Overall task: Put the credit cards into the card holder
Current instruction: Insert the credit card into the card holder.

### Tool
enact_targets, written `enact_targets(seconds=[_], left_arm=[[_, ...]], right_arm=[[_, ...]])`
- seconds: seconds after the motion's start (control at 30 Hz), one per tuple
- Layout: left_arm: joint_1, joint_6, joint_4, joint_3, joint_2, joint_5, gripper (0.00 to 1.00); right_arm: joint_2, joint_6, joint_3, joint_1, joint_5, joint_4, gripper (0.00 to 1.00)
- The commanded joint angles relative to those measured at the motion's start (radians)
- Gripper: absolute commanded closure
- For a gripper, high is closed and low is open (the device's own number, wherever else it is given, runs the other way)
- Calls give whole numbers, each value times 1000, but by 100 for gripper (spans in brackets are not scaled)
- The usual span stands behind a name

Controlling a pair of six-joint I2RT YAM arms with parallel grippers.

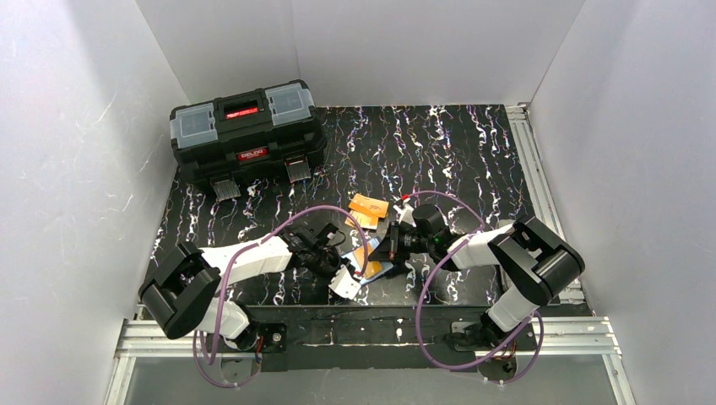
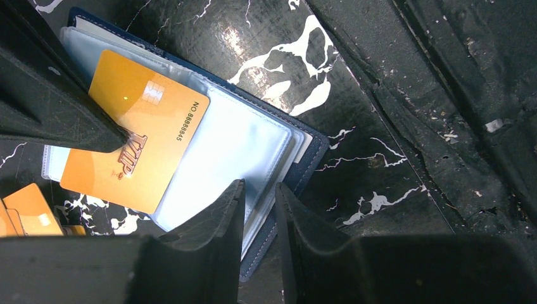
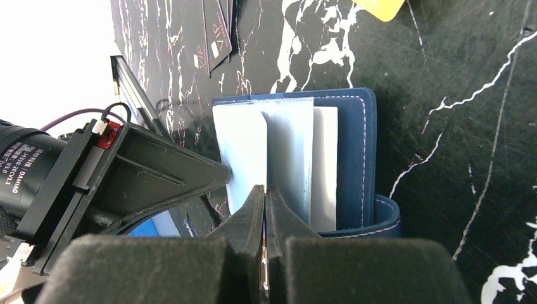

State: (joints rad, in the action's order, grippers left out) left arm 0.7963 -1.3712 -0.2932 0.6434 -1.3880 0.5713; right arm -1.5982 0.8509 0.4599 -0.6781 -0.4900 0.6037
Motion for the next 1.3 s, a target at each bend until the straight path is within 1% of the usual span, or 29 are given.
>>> enact_targets(seconds=[0.0,0.33,0.53,0.77,0.93,1.27], left_arm=[[5,17,-64,-19,-19,-55,79],[7,23,-63,-23,-12,-57,81],[6,23,-62,-21,-10,-62,83],[6,20,-63,-21,-11,-65,85],[9,20,-63,-21,-15,-61,85],[16,32,-63,-13,-17,-61,85]], right_arm=[[-11,-6,19,-1,0,15,99],[-14,-25,24,-1,17,-63,99],[-28,-61,49,-1,-8,-119,99],[-6,-120,70,0,-21,-219,99],[13,-133,70,0,8,-269,99],[14,-139,73,0,10,-286,99]])
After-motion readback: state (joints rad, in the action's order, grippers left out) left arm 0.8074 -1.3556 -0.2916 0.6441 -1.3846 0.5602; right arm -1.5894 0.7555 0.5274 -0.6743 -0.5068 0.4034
